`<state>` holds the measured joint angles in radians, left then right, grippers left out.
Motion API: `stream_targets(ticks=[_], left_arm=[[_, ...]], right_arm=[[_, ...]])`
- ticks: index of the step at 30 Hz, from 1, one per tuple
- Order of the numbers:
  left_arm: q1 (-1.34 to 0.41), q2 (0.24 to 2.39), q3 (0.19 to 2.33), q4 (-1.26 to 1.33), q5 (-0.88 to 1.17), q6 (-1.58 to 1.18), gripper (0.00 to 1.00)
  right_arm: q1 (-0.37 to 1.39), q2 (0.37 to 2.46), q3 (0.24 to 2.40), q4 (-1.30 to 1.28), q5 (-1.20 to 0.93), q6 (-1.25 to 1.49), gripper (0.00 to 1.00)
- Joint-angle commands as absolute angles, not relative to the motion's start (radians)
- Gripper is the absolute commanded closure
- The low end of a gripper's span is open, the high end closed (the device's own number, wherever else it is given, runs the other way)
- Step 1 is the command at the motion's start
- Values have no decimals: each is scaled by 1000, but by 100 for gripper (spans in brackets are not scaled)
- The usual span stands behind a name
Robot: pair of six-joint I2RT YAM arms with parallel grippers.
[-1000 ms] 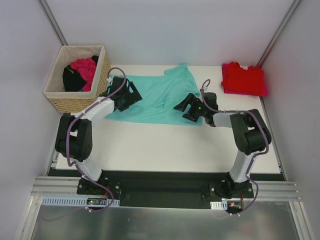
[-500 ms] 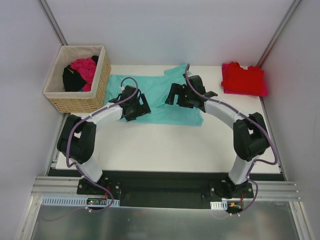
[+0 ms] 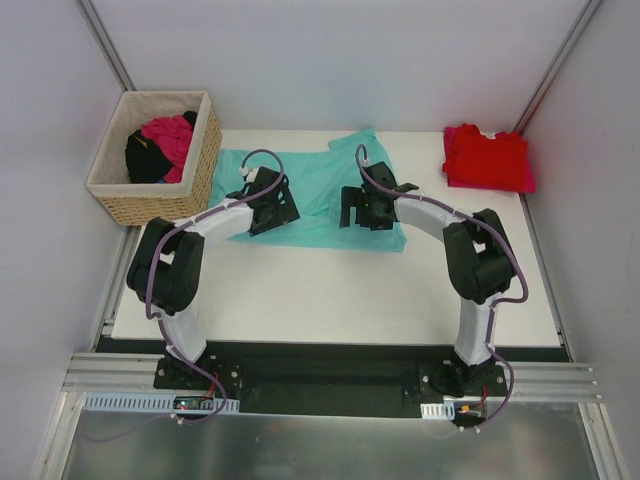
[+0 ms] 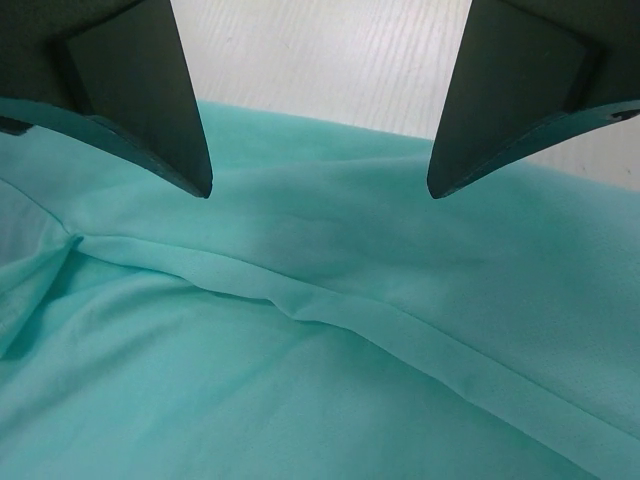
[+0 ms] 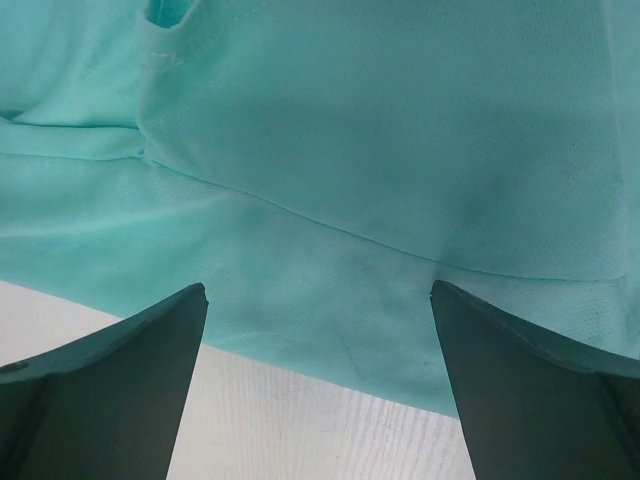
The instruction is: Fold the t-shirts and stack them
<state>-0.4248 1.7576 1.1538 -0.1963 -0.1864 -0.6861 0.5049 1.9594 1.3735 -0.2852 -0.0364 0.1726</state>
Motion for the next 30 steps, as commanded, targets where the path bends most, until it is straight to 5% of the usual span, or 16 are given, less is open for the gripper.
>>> stream_targets(ticks=[1,19,30], left_arm=[[-423,1815,1187,-204,-232,-667,10],[-463,1793,1085,-183,-198,-719,11],[-604,1707,879,-189,-192,-854,12]], right_arm=[[503,1953,1390,-299,-6,153,1],[528,1924,1259,-301,72,187,1],[583,1764,998,-314,126,253,1]])
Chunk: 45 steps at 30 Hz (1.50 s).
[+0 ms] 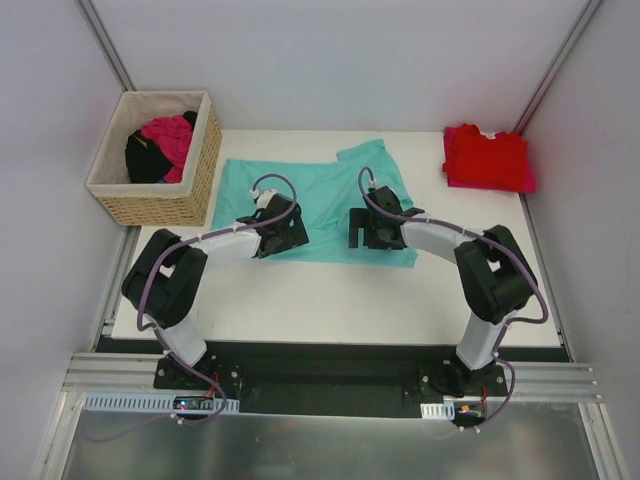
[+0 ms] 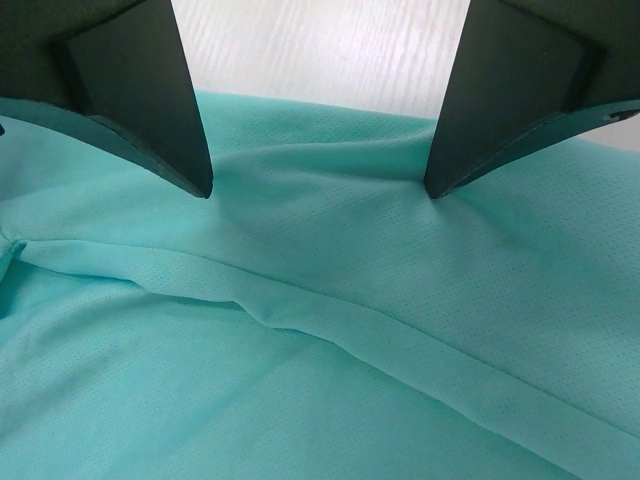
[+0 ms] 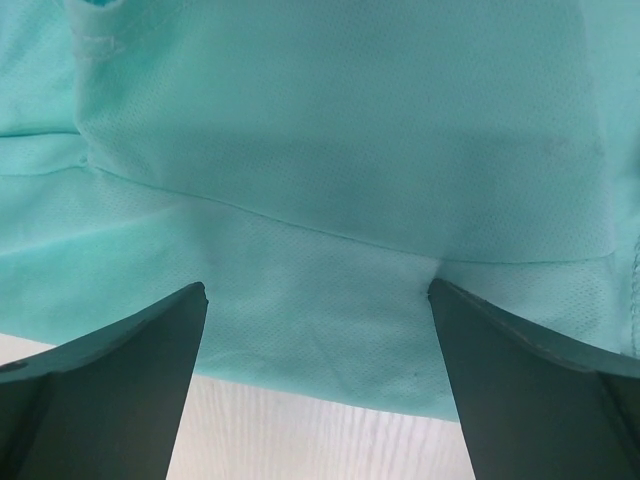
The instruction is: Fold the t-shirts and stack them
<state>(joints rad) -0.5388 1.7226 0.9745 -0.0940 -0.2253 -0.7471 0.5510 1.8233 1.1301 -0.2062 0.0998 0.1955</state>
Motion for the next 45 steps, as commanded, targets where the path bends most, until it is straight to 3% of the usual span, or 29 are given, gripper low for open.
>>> stream_targets(ticks=[1,11,20,28,36,45], left_arm=[[-618,1695,849,-198,-196,-870,12],[-851,1497,696,-339,-273,-1083,12],[-1052,1422,755,-538,-374,-1212,12],[-1054,1319,986,-741,-558,-1138,12],[-1048,1296,1238,-833,-692,-965,9],[-769,1376,1332,-801,-677,-770,6]], right_arm=[[595,1744,976,-318,132,262,1],[741,1503,704,-382,192,414,1],[902,1272,620,-537,331,558,1],[911,1138,777,-695,465,491,0],[908,1230,929,-632,480,381,0],[715,1443,1110,-480,333,273,1]])
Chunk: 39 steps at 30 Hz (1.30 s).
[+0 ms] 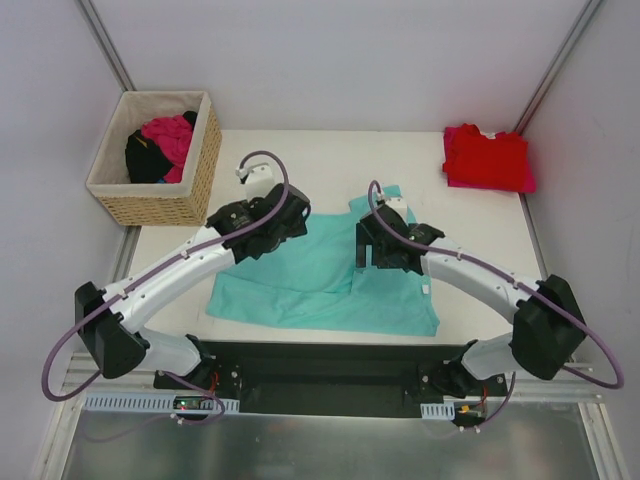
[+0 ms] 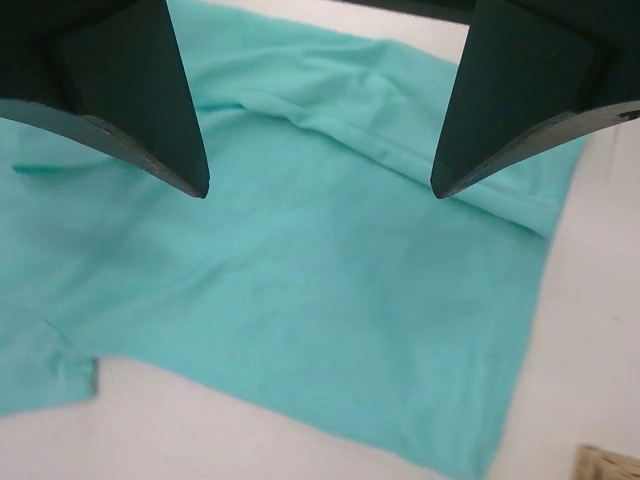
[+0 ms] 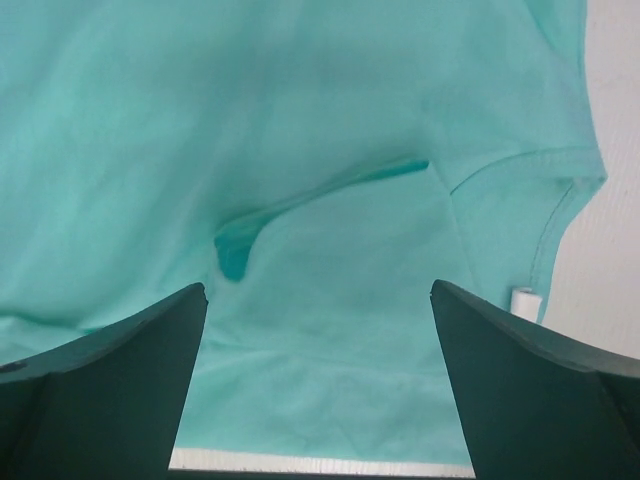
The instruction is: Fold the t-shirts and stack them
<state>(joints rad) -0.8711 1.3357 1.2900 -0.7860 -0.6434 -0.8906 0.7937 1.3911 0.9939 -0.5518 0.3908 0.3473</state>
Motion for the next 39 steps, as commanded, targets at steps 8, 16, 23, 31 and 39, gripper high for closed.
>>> stream_targets(ticks=[8,16,23,31,39], left_arm=[[-552,1508,1229,-528,-528,-700,1],[-358,1624,1238,-442,-427,-712,1],[-238,1739,1282,-370,-365,-722,1],[-184,1922,1370,-313,-295,-753,13],[-178,1993,1424,-298,-291,-764,36]], right_arm=[[534,1618,1291,-430,304,218,0],[284,1836,1477,-404,145,186,1],[212,1901,1580,-391,55,164,2],[196,1908,1612,-388,17,147,3],[193,1885,1586,-370,11,137,3]])
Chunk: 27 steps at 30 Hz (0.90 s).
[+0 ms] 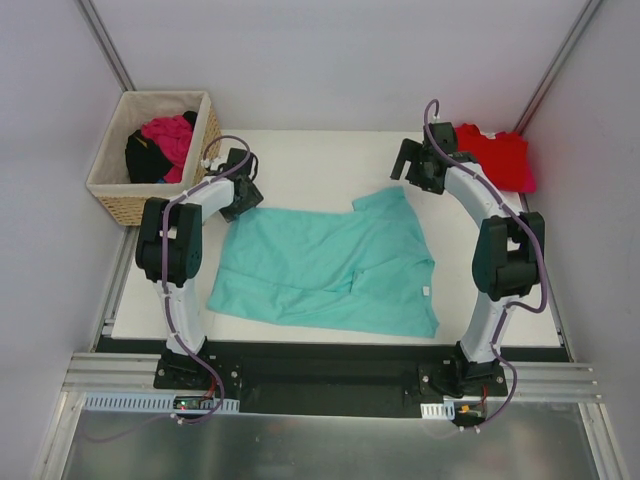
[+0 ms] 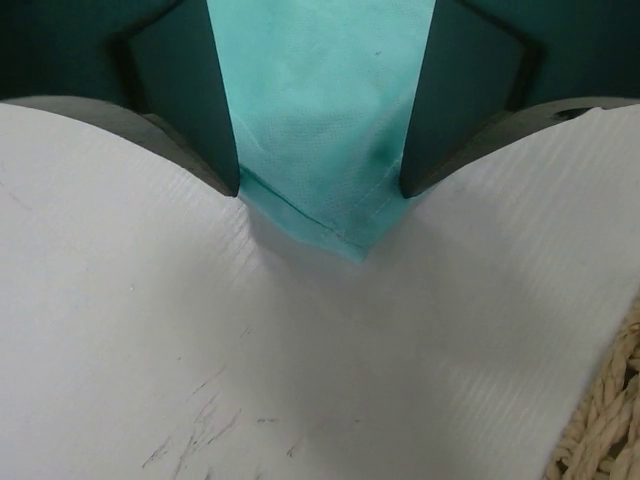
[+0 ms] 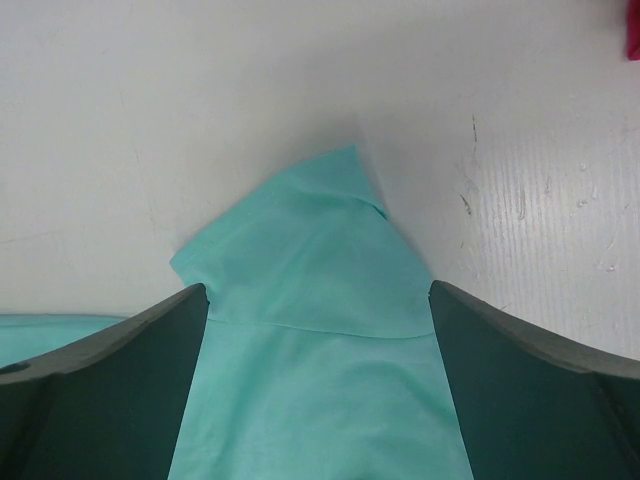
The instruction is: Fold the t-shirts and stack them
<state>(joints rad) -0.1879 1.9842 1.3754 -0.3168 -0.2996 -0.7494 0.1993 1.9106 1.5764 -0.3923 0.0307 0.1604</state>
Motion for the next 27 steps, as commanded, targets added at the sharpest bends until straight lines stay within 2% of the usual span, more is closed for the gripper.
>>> stream_targets(ticks=[1,5,13,17,21,27], left_arm=[[-176,1996,1424,-296,-294,-764,42],[-173,1987,1420,-296,-307,-758,53],[-170,1974,1414,-296,-305,-749,63],[-170,1971,1411,-296,-298,-750,77],[-170,1971,1405,-296,-295,-750,97],[-170,1968,1396,-295,-284,-755,100]], right_arm=[[192,1888,1586,-370,9,137,3],[195,1899,1586,-365,-25,146,4],[195,1960,1611,-357,-6,150,5],[192,2023,1652,-370,-6,160,5],[187,2088,1687,-373,-6,179,6],[179,2151,1758,-393,31,189,8]])
